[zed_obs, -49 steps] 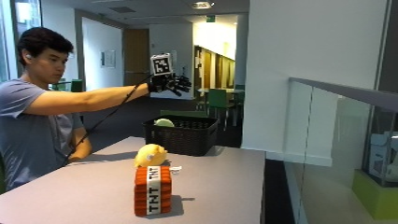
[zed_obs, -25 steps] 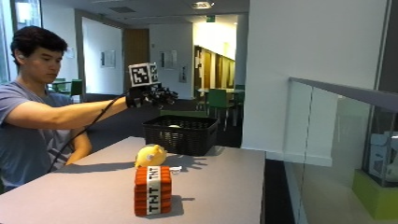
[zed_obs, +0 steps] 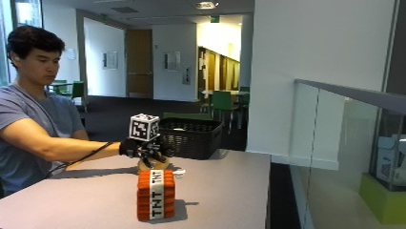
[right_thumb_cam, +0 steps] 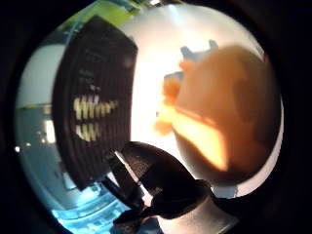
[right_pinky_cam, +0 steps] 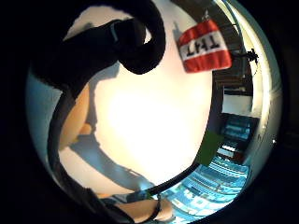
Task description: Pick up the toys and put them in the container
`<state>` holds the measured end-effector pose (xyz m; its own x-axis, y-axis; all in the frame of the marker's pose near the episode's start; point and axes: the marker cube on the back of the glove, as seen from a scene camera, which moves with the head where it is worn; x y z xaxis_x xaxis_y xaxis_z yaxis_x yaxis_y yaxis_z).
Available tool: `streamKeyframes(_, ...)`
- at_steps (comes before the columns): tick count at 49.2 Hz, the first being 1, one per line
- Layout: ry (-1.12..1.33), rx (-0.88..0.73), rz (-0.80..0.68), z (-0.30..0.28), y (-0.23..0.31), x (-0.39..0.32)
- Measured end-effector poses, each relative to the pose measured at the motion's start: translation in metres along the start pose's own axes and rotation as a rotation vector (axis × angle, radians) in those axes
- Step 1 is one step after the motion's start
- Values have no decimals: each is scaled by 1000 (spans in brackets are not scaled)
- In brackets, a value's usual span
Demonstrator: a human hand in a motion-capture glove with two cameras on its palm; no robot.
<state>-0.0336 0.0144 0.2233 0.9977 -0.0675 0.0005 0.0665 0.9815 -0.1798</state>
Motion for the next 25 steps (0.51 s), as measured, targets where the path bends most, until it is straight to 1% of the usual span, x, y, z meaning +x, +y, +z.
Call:
streamKeyframes(7,28,-64,24,30,12,-3)
streamKeyframes(13,33,-41,12,36,20,-8)
streamKeyframes(25,-17,31,80,32,21,-9)
